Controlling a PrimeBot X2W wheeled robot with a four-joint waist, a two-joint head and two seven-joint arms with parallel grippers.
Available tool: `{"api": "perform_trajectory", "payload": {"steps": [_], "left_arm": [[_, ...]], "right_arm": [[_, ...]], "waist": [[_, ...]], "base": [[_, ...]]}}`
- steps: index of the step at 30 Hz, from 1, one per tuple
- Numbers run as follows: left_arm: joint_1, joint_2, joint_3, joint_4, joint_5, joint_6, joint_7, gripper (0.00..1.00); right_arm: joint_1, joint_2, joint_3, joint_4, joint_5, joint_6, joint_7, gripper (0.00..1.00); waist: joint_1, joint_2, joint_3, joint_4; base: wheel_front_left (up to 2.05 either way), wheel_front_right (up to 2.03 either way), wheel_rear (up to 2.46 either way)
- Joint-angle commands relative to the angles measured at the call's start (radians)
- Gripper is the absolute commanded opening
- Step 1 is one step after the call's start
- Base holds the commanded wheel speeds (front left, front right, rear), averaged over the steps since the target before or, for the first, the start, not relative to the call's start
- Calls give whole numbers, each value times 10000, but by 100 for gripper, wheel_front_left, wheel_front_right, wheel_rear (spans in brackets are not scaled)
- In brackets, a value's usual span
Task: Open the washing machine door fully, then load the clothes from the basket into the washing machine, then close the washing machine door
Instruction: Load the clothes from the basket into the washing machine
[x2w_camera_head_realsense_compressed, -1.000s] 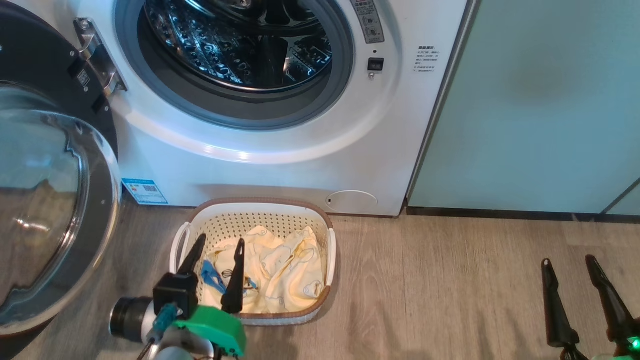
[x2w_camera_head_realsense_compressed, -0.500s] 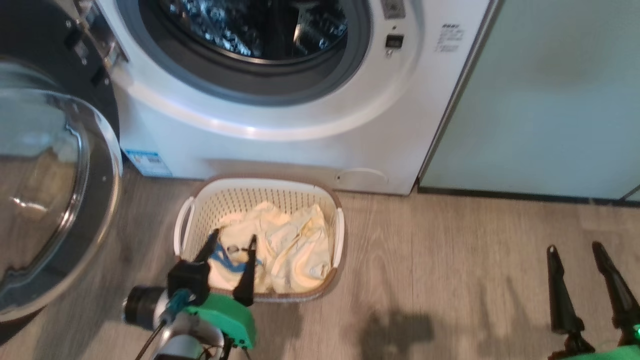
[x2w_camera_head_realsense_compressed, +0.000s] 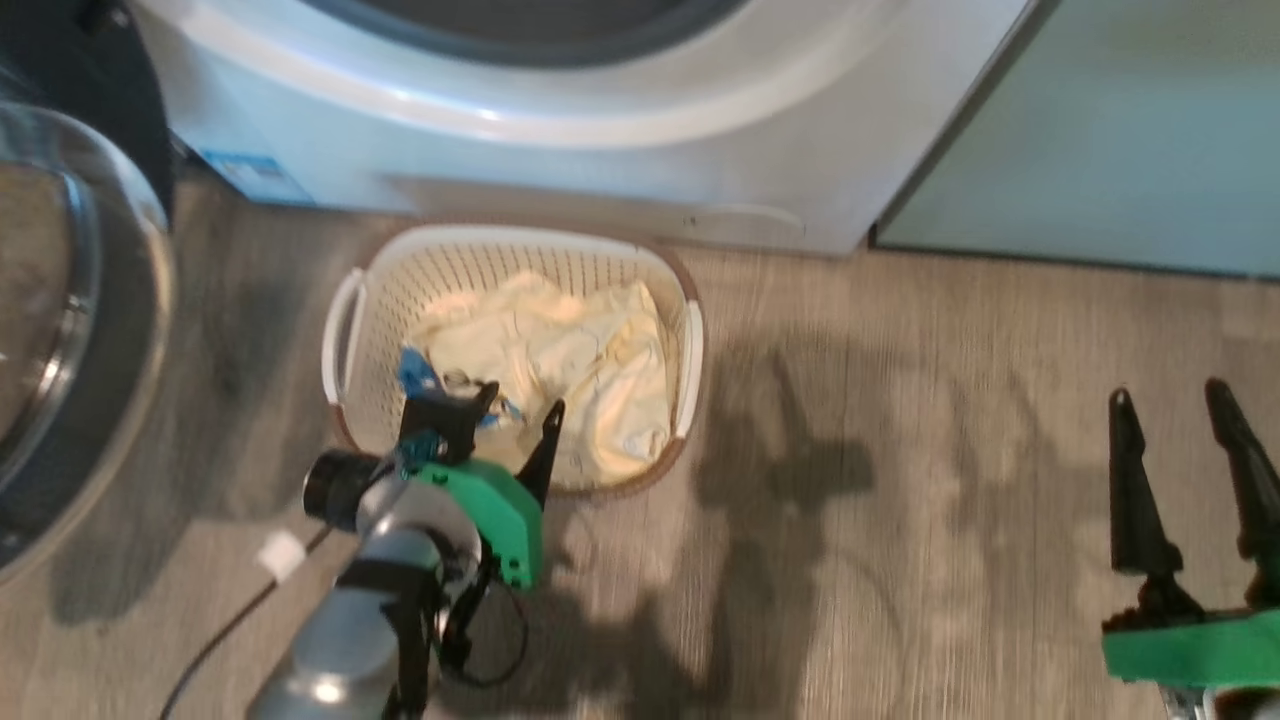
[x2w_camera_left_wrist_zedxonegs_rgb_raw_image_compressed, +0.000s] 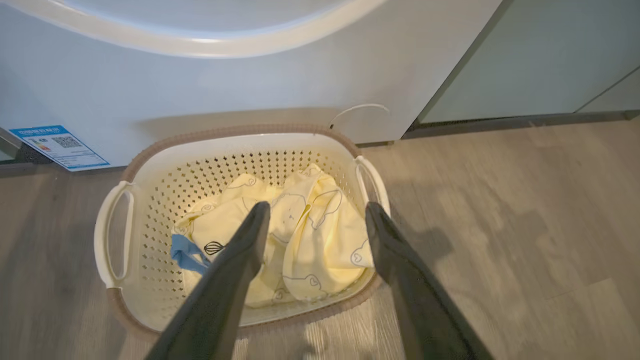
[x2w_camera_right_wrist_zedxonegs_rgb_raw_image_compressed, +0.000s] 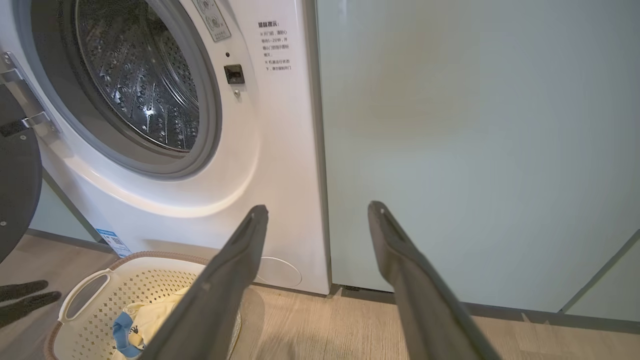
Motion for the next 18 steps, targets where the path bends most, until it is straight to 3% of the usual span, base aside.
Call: {"api": "perform_trajectory", "payload": {"steps": [1, 9, 18], "left_arm": [[-616, 66, 156, 384, -82, -119, -20, 100], [-2493, -66, -338, 3124, -563, -586, 82, 100], [-3999, 27, -1125, 4752, -1598, -672, 420, 100]], "right_arm": [[-309, -162, 257, -377, 79, -27, -95, 100], [-965, -162, 369, -483, 221, -27, -95, 100], [-1526, -162, 325, -649, 532, -27, -95, 100]], "waist": [[-2, 0, 808, -236], [-2, 0, 2308, -764], [-2, 0, 3808, -1387]], "base": [[0, 0, 0], [0, 0, 0], [0, 0, 0]]}}
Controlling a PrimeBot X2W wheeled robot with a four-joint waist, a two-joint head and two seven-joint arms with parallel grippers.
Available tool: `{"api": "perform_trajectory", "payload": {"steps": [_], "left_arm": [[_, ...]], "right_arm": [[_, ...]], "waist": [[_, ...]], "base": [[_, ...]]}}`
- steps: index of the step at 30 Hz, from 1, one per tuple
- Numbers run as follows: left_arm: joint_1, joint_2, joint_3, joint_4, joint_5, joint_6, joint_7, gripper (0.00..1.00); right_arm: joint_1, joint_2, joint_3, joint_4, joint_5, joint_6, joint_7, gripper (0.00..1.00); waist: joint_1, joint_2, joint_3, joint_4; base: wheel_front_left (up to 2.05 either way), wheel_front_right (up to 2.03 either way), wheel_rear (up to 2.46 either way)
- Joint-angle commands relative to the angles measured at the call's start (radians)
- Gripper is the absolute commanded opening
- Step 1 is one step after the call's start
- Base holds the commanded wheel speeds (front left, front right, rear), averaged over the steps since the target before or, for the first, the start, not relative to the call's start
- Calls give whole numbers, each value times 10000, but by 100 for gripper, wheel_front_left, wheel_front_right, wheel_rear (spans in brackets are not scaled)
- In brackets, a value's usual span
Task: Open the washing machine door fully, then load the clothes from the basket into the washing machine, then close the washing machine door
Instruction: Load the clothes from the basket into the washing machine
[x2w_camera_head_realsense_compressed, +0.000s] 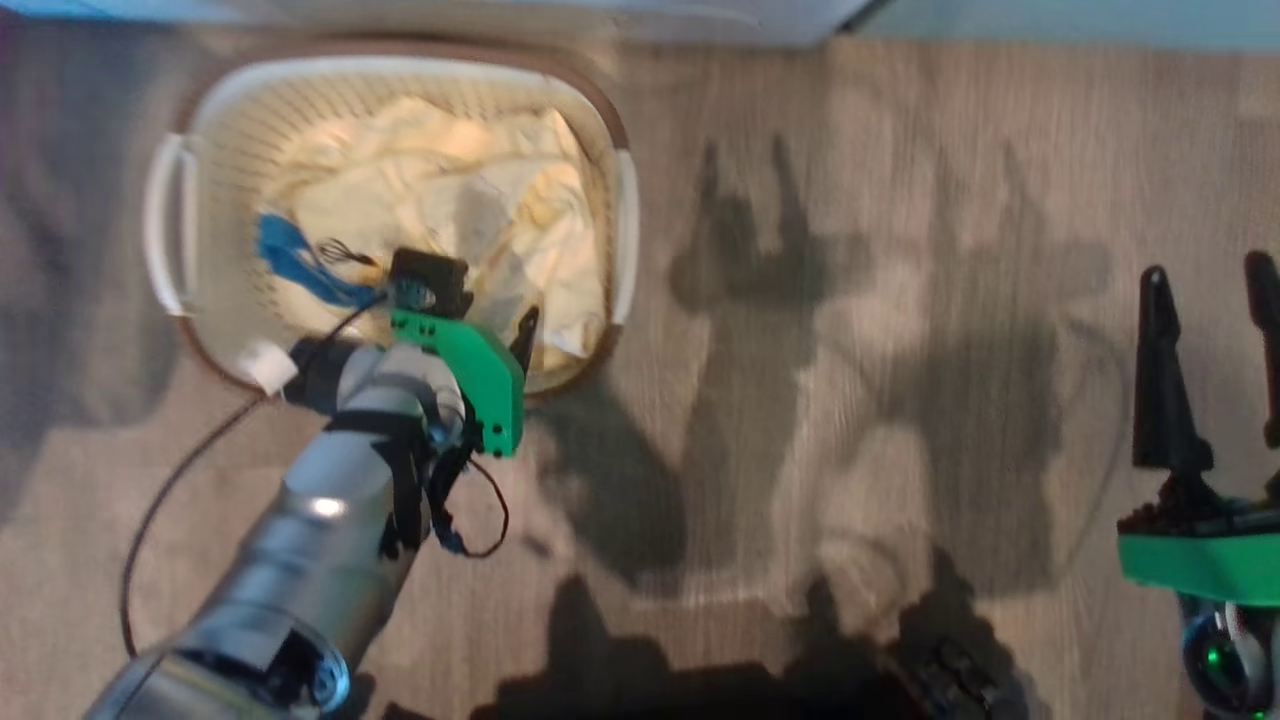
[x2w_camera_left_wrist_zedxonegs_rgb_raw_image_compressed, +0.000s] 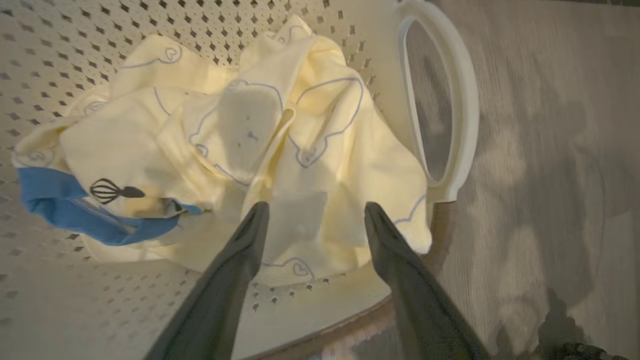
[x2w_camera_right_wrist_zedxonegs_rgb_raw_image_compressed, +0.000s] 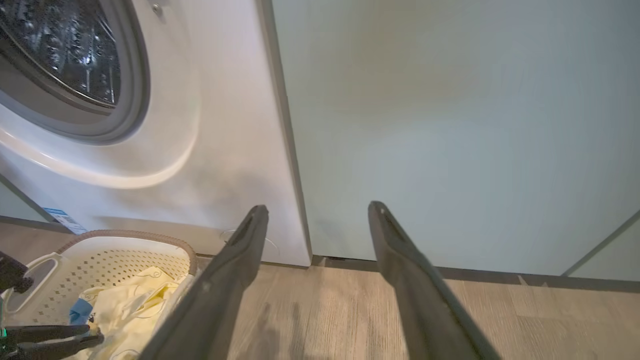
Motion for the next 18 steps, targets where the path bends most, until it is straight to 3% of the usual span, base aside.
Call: {"api": "perform_trajectory", "payload": {"steps": [1, 10, 18], "left_arm": [[-91, 304, 19, -40, -137, -7, 22, 100], [-1161, 1056, -774, 618, -1450, -10, 558, 100], [-1954, 1440, -1089, 1518, -1856, -10, 952, 100]], "right_arm": [[28, -158, 183, -336, 92, -27, -93, 100], [-191, -158, 604, -531, 504, -27, -93, 100], [-226, -158, 1028, -737, 802, -27, -93, 100]], "waist": [[-2, 0, 684, -474], [-2, 0, 1747, -1125], [-2, 0, 2177, -1695]], "base": [[0, 0, 0], [0, 0, 0], [0, 0, 0]]}}
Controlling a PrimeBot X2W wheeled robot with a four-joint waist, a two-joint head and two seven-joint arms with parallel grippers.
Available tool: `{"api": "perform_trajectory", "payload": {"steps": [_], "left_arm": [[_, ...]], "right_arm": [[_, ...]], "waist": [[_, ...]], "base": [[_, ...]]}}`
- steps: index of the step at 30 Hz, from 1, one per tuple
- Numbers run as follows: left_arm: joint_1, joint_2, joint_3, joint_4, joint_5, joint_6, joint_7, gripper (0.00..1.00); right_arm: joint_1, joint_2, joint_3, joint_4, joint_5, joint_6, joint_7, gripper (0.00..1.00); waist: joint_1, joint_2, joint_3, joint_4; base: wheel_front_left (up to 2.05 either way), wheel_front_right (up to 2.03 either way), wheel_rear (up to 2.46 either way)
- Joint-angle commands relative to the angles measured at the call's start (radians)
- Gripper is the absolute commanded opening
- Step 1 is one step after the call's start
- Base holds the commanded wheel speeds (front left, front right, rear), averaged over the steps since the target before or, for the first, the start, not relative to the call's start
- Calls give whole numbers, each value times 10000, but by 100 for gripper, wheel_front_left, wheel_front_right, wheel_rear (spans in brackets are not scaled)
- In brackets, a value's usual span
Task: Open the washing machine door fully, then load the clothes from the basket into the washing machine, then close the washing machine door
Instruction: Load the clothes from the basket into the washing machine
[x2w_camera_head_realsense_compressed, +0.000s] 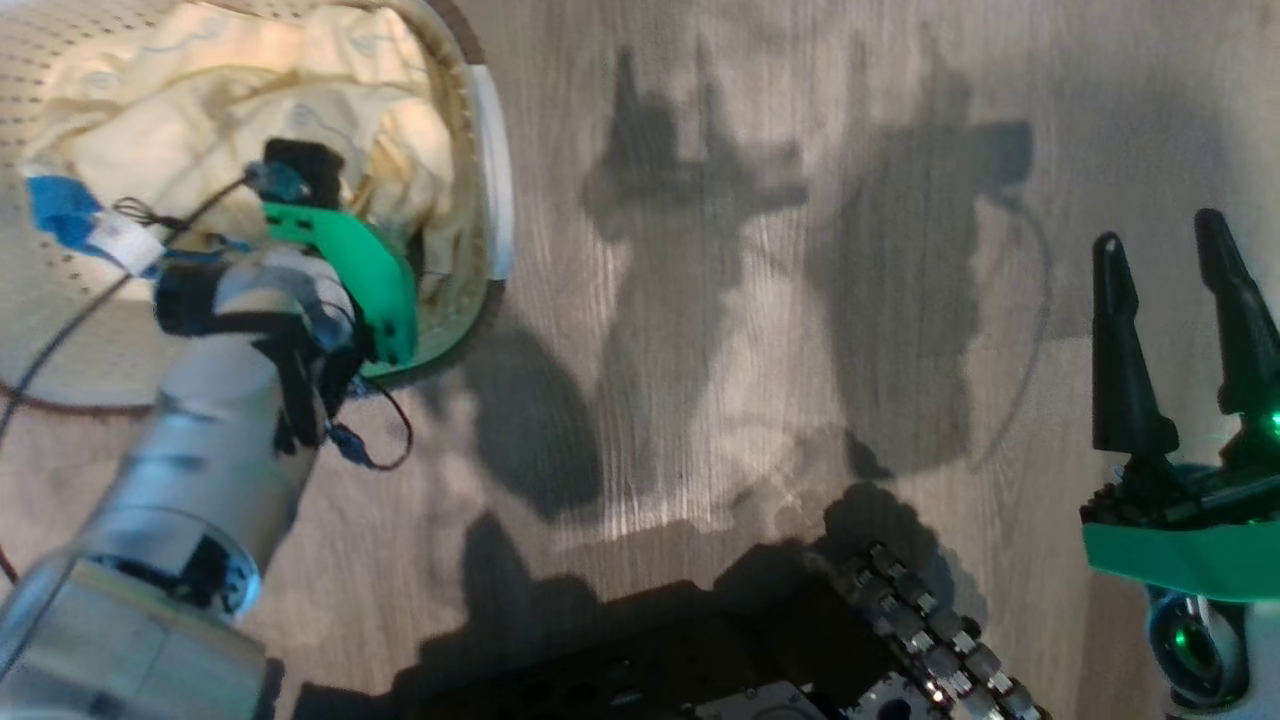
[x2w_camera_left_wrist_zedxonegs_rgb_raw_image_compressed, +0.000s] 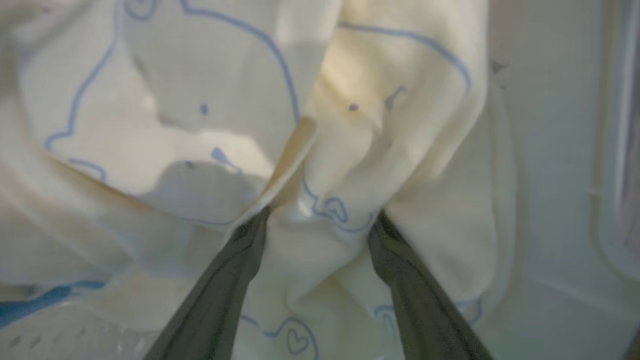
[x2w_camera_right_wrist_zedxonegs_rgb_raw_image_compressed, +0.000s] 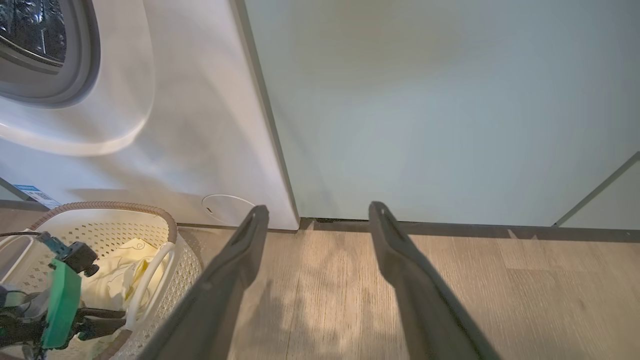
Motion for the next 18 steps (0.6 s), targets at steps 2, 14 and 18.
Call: {"api": "perform_trajectory", "payload": {"steps": [2, 14, 18], "left_arm": [[-102, 328, 77, 149, -51, -5, -46, 68], [10, 288, 146, 653, -312, 21, -660, 0], [215, 19, 322, 664, -566, 15, -1462, 0]], "right_arm": [[214, -160, 219, -314, 131, -27, -92, 100], [262, -160, 40, -279, 121, -27, -92, 100], [322, -160, -81, -246, 10, -27, -92, 100]], "waist": [[-1, 0, 175, -220], [-1, 0, -58, -177], [-1, 0, -454, 124]], "base": [[0, 0, 0], [0, 0, 0], [0, 0, 0]]}}
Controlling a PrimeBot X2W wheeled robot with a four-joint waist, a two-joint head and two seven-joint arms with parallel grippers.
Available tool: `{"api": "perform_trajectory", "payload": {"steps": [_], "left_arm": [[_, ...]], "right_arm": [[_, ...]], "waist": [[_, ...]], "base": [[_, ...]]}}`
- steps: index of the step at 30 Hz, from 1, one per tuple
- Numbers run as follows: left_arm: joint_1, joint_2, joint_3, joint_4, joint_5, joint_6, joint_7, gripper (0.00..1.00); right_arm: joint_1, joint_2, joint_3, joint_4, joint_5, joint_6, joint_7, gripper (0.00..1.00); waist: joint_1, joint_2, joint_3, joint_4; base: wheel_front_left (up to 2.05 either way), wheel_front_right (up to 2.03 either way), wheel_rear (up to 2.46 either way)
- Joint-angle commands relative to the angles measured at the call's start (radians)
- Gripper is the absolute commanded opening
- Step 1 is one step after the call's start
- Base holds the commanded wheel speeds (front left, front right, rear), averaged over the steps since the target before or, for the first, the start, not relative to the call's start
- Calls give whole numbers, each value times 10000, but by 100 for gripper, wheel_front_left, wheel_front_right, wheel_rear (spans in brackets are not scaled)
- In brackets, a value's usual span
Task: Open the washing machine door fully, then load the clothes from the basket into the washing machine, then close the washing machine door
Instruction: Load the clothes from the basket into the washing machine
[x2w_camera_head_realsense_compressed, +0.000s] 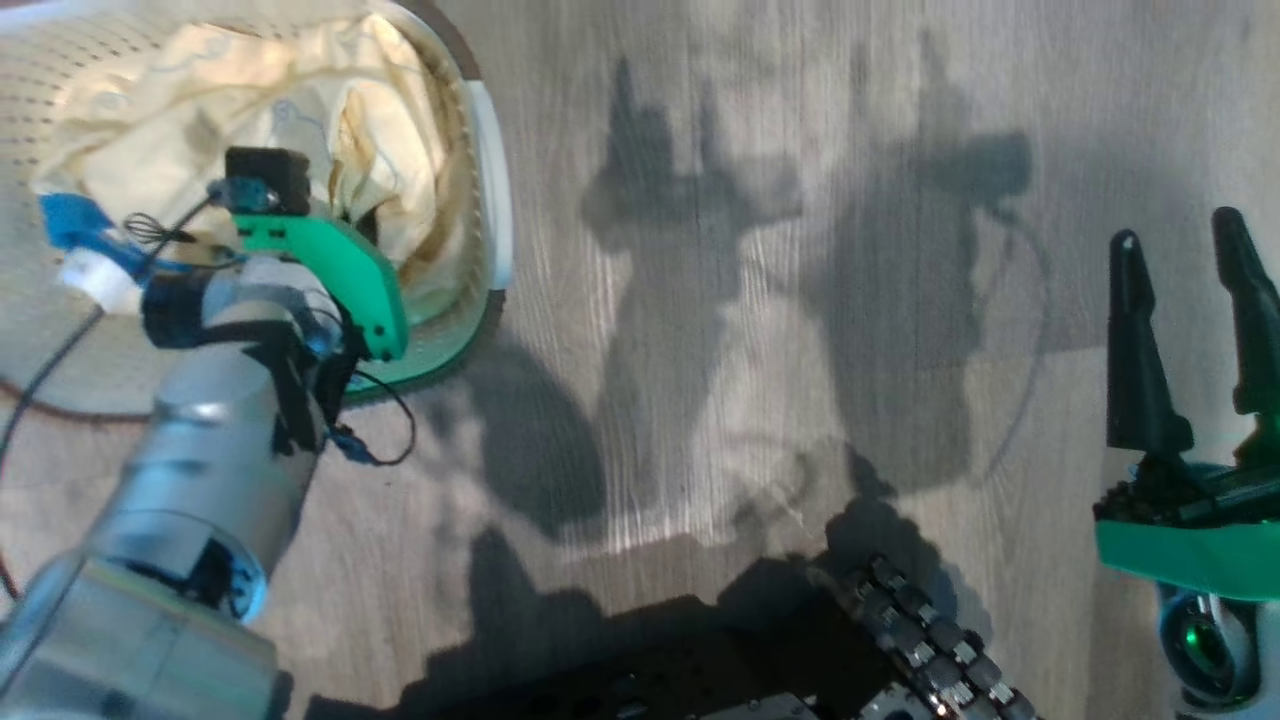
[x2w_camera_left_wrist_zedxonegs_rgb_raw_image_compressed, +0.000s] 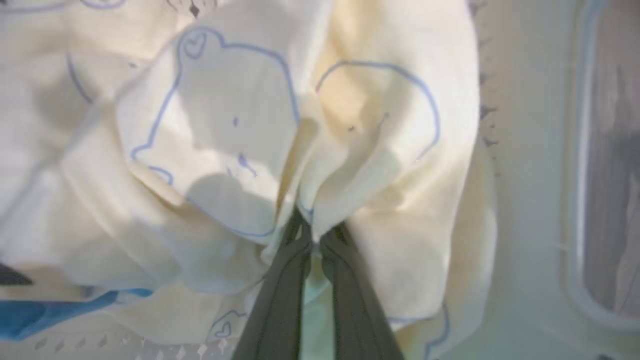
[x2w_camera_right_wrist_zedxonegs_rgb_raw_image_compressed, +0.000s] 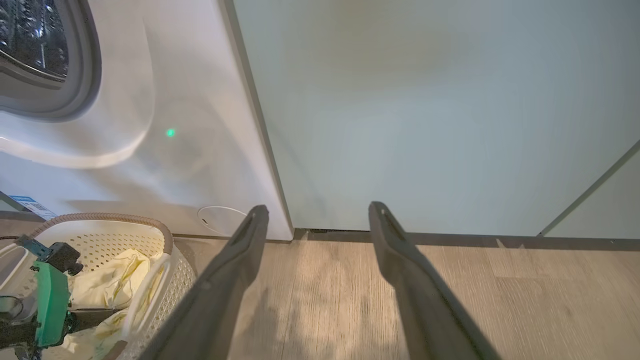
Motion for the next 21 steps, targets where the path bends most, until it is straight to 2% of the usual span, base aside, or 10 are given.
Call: {"api": "perform_trajectory", "payload": {"steps": [1, 6, 11, 21], "left_arm": [[419, 78, 203, -61, -41, 9, -323, 0], [748, -263, 14, -114, 90, 29, -1239, 0], [1225, -404, -122, -678, 408, 261, -1548, 0], [3426, 110, 795, -4934, 1784, 1281, -1564, 0]], "right_arm": [[317, -160, 22, -225, -46, -29, -67, 100], [393, -160, -87, -141, -259, -29, -67, 100], [540, -160, 39, 61, -445, -29, -67, 100], [998, -160, -130, 366, -793, -29, -67, 100]], "waist": [[0, 0, -272, 231], [0, 0, -999, 784], [0, 0, -1849, 1189], [0, 0, -3483, 1800]], "base": [[0, 0, 0], [0, 0, 0], [0, 0, 0], [0, 0, 0]]}}
